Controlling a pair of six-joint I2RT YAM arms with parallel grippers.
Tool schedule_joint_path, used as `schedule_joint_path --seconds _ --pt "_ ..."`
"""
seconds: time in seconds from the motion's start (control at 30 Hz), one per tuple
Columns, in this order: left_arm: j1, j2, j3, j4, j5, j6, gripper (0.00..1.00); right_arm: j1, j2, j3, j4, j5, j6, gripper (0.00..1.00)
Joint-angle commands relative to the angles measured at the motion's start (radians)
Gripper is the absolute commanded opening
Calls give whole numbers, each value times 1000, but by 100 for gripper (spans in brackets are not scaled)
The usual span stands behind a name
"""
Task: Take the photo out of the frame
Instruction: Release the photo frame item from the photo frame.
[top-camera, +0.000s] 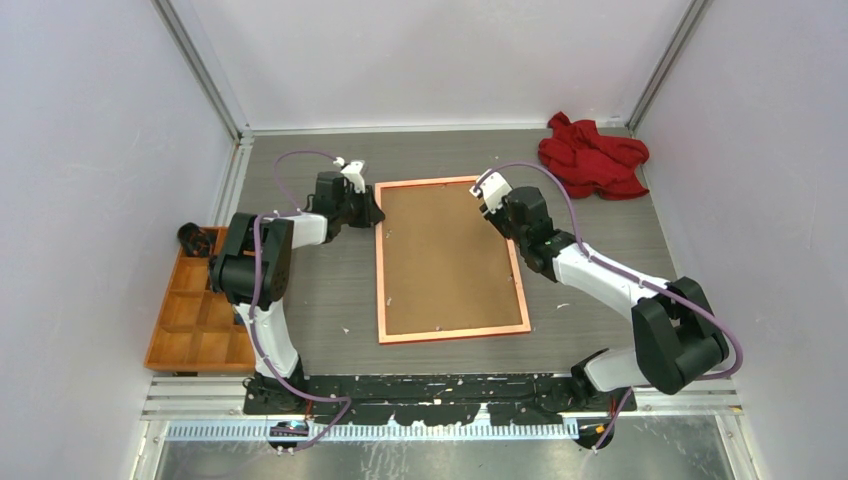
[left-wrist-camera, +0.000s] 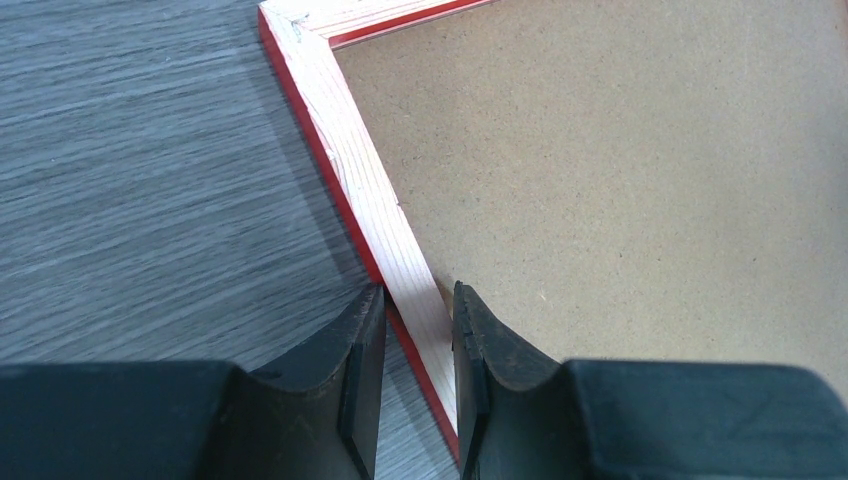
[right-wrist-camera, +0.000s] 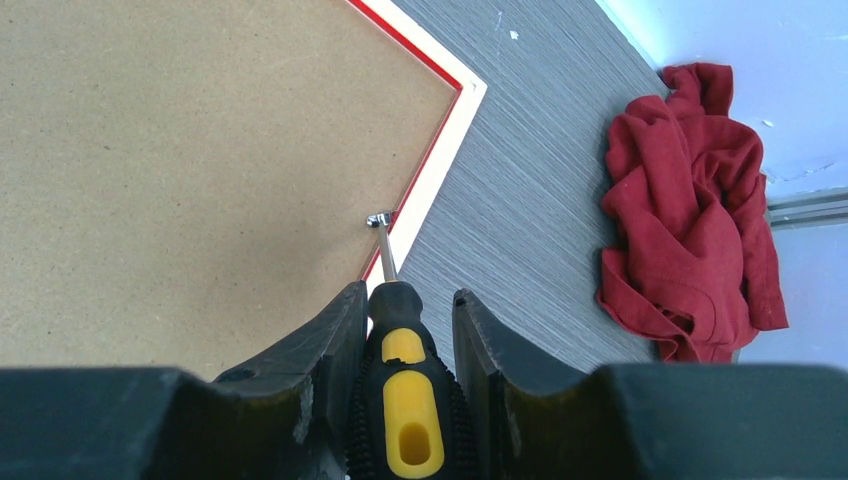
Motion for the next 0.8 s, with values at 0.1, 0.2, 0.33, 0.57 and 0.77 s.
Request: schedule_joint_path --seconds 0.1,0.2,0.33,0.57,0.77 --pt "-31 -26 -19 -20 -5 62 10 -17 -31 -14 47 28 -60 1" --pt "-37 -28 -21 -20 -17 66 9 -16 -41 -20 47 24 -76 1" --pt "-43 -30 -21 -23 -30 73 8 -17 -47 -21 38 13 -76 1" --pt "-45 -30 -21 -23 -33 75 8 -16 -59 -21 20 -12 -73 1" --pt "-45 -30 -21 -23 -31 76 8 -23 -75 -13 5 -25 -52 1"
